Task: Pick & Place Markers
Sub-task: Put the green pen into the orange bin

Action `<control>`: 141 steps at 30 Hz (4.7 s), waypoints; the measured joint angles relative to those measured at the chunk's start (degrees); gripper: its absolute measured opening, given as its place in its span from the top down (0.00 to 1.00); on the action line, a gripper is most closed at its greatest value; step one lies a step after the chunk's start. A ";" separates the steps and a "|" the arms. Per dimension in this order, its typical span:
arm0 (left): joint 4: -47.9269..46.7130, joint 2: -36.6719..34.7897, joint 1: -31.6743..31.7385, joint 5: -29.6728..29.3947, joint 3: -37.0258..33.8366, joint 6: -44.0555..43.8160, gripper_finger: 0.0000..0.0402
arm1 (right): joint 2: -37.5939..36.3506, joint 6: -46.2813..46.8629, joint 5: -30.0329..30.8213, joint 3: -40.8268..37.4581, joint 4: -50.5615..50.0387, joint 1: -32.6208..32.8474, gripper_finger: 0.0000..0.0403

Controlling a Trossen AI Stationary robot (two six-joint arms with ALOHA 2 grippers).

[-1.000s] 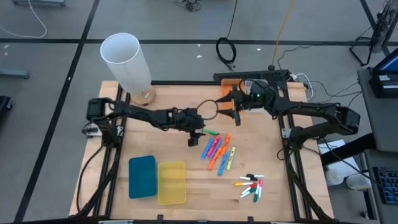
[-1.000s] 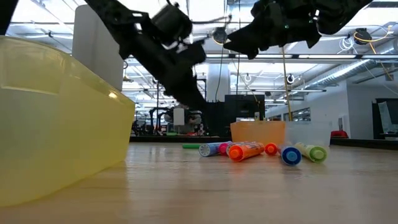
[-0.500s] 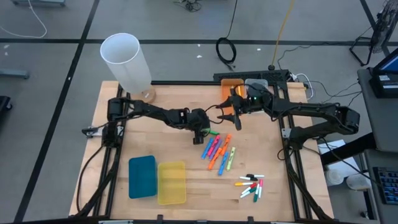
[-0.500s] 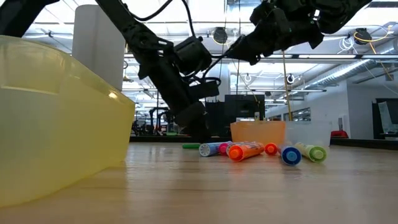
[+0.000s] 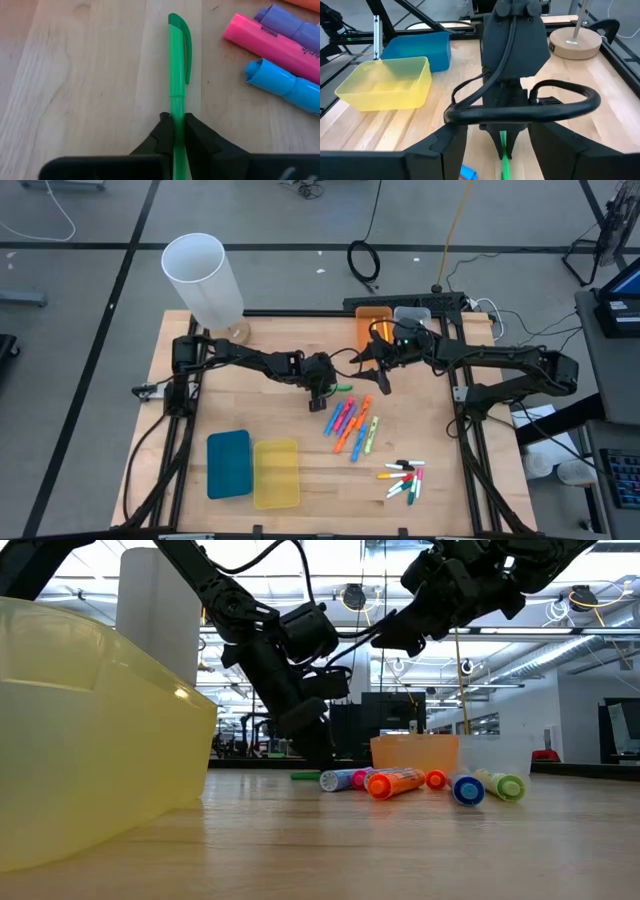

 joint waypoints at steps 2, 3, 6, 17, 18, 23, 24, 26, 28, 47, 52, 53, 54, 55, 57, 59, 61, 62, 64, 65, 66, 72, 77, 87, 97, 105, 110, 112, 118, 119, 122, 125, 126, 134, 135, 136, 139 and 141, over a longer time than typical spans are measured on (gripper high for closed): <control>-0.77 -0.70 -0.01 -0.25 -0.14 -0.02 0.93 | 0.01 0.00 0.21 0.00 -0.19 -0.11 0.51; -1.11 -1.33 -0.13 -0.43 -0.22 -0.04 0.93 | 0.00 0.00 0.29 0.00 -0.46 -0.23 0.51; -3.62 -4.36 -0.66 -1.24 -0.59 0.18 0.94 | -0.36 0.15 2.66 0.00 -2.12 -0.46 0.51; -2.13 -21.53 -4.22 -7.49 -2.73 3.10 0.94 | -0.72 4.44 34.99 -0.66 -18.11 -0.52 0.51; -0.14 -23.11 -4.33 -7.44 -3.61 3.83 0.94 | -0.74 5.50 36.12 -1.57 -16.91 -0.52 0.51; 14.63 -29.09 -2.58 -3.08 -10.72 5.16 0.94 | -0.68 5.13 32.18 -8.50 -2.03 -0.50 0.51; 18.03 -30.20 -1.95 -1.44 -12.69 5.10 0.94 | -0.70 4.61 30.22 -10.02 2.31 -0.41 0.51; 26.83 -30.95 -0.87 2.38 -16.24 4.20 0.94 | -0.68 4.41 25.37 -13.31 12.13 -0.06 0.51; 34.29 -31.32 0.25 6.23 -20.14 3.19 0.94 | -0.65 4.58 20.29 -16.21 23.61 0.69 0.51; 48.14 -31.34 1.49 10.79 -25.97 0.27 0.94 | 13.68 1.58 17.77 -8.79 52.50 9.75 0.40; 48.02 -31.35 1.46 10.81 -25.97 0.27 0.95 | 16.38 4.08 16.23 -5.68 53.01 10.17 0.33; 48.13 -31.36 1.33 10.79 -25.97 0.27 0.95 | 16.68 4.07 16.22 -5.25 52.74 10.27 0.33; 48.14 -31.34 1.21 10.79 -25.97 0.27 0.95 | 16.68 4.04 16.22 -5.13 52.28 10.38 0.33; 48.14 -31.36 1.14 10.81 -25.97 0.44 0.95 | 16.68 3.87 16.22 -4.65 52.14 10.48 0.34; 48.12 -31.37 1.11 10.83 -25.97 0.49 0.95 | 16.53 2.86 16.23 -4.09 52.62 10.49 0.37; 48.12 -31.37 1.15 10.81 -25.97 0.51 0.99 | 16.58 2.73 16.24 -4.09 52.96 10.49 0.41; 48.08 -31.37 1.16 10.79 -25.97 0.67 1.00 | 16.63 3.17 16.24 -4.13 53.01 10.49 0.48; 48.08 -31.37 1.16 10.79 -25.97 0.73 1.00 | 16.61 3.33 16.24 -4.13 53.64 10.49 0.53; 48.37 -31.37 1.14 10.81 -25.97 0.64 1.00 | 16.46 3.69 16.24 -4.11 54.31 10.49 0.63; 48.53 -31.37 1.10 10.80 -25.97 0.47 1.00 | 16.46 3.82 16.24 -4.11 53.81 10.49 0.68; 48.54 -31.39 1.04 10.80 -25.97 0.35 0.99 | 16.48 3.80 16.24 -4.11 52.55 10.49 0.74; 48.13 -31.39 0.34 10.60 -25.94 -0.99 0.99 | 13.19 4.25 16.25 -4.15 41.71 10.49 0.97; 47.62 -31.39 0.40 9.97 -25.93 -1.96 0.92 | 3.80 5.12 21.22 -1.28 14.18 10.75 0.82; 47.25 -31.39 0.87 3.93 -25.92 1.11 0.90 | -10.28 36.47 47.45 9.31 -60.73 12.26 0.56; 45.76 -31.41 1.20 3.05 -25.90 1.43 0.92 | -10.21 53.33 42.08 -5.91 -64.36 2.81 0.54; 46.22 -31.41 1.22 3.03 -25.90 8.35 0.92 | -9.20 55.74 41.99 -16.37 -60.41 -6.67 0.59; 47.04 -31.41 1.22 3.03 -25.88 9.06 0.92 | -9.41 55.69 42.18 -18.59 -59.43 -9.93 0.59; 47.05 -31.41 1.22 3.03 -25.88 9.06 0.92 | -9.35 55.47 41.00 -18.34 -59.91 -10.56 0.58; 47.47 -31.41 1.22 3.03 -25.88 9.45 0.92 | -9.26 54.27 41.80 -14.29 -60.94 -10.63 0.58; 47.47 -31.41 1.22 3.03 -25.88 9.26 0.92 | -9.31 54.07 43.60 -13.55 -61.13 -10.82 0.58; 47.46 -31.41 1.22 3.03 -25.88 9.01 0.92 | -9.25 53.51 47.16 -12.77 -63.51 -11.64 0.58; 47.37 -31.41 1.22 3.03 -25.88 9.00 0.92 | -9.08 53.57 48.30 -12.88 -65.18 -12.45 0.59; 47.36 -31.41 1.22 3.03 -25.88 8.99 0.92 | -8.94 53.97 48.23 -13.13 -65.09 -12.70 0.59; 46.79 -31.41 1.22 3.03 -25.88 8.84 0.92 | -6.02 54.20 44.61 -17.67 -58.78 -14.38 0.59; 46.79 -31.41 1.22 3.03 -25.88 8.84 0.92 | -5.49 54.03 43.73 -18.50 -57.55 -14.40 0.59; 46.75 -31.41 1.22 3.03 -25.88 8.84 0.92 | -4.89 53.84 43.10 -19.30 -56.62 -14.38 0.59; 46.83 -31.41 1.22 3.03 -25.88 8.86 0.92 | -4.38 52.92 41.11 -21.04 -54.64 -14.31 0.59; 46.81 -31.41 1.22 3.03 -25.88 8.86 0.92 | -4.26 52.81 41.13 -21.18 -53.39 -13.91 0.60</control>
